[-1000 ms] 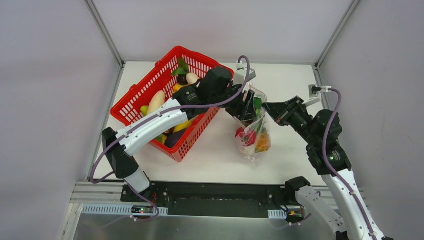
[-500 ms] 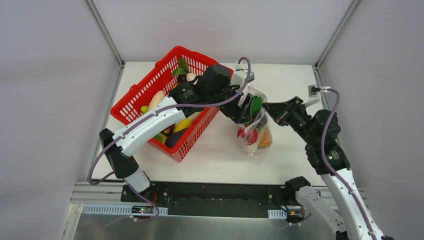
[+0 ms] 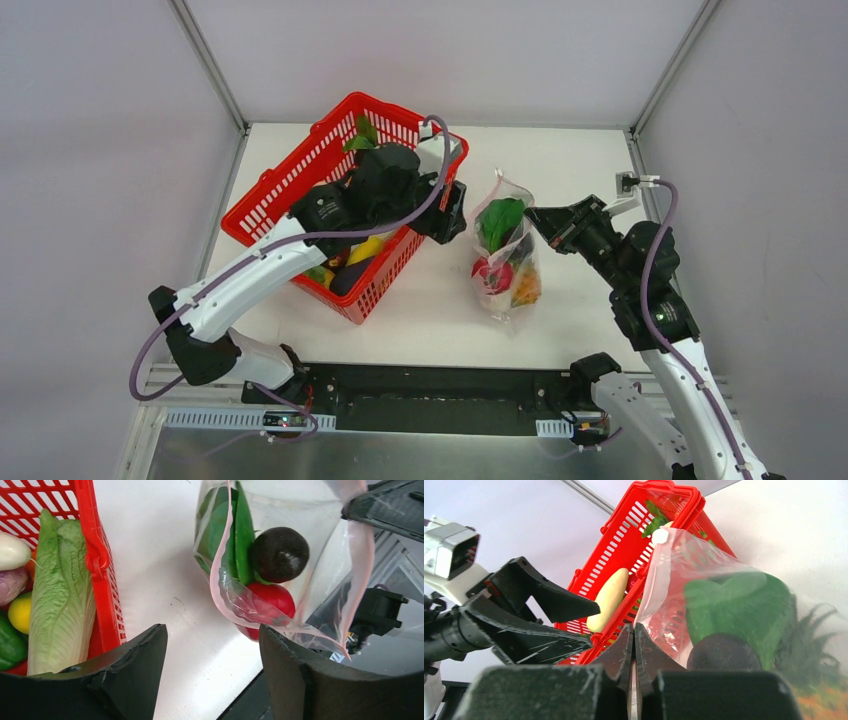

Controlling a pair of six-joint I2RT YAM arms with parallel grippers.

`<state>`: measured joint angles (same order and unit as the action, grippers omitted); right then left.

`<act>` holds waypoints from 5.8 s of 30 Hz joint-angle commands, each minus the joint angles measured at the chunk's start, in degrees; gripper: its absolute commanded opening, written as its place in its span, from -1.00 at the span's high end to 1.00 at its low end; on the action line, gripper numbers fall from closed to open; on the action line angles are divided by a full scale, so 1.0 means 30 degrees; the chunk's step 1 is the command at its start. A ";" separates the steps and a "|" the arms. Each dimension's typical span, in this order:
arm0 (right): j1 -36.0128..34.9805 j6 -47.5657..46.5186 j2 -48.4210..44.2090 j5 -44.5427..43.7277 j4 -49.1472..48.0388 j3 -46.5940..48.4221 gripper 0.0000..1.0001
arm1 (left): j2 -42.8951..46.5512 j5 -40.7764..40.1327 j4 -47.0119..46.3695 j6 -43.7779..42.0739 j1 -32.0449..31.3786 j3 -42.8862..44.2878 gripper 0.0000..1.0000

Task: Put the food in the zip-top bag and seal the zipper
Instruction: Adjust the zipper food storage bag at the center of the board, then pick up the fake vegetable from the bin.

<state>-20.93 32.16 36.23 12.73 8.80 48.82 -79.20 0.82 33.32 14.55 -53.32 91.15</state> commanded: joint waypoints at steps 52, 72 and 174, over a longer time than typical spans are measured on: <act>-0.0053 -0.3973 0.1524 -0.0990 0.2245 0.5169 1.00 | -0.5799 0.3923 0.3347 0.1967 0.0531 0.9275 1.00; -0.0044 -0.3089 0.2202 -0.1431 0.2120 0.4871 1.00 | -0.4707 0.4778 -0.0373 0.3369 0.1417 0.5106 1.00; -0.0029 -0.2248 0.1057 -0.2406 0.2554 0.2394 1.00 | -0.6778 -0.9155 -1.3539 1.0413 0.9644 -0.4225 0.49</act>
<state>-20.99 25.93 40.53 6.22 18.79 55.35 -108.90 -22.15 -4.01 52.05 -22.85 80.29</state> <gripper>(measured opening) 0.007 0.533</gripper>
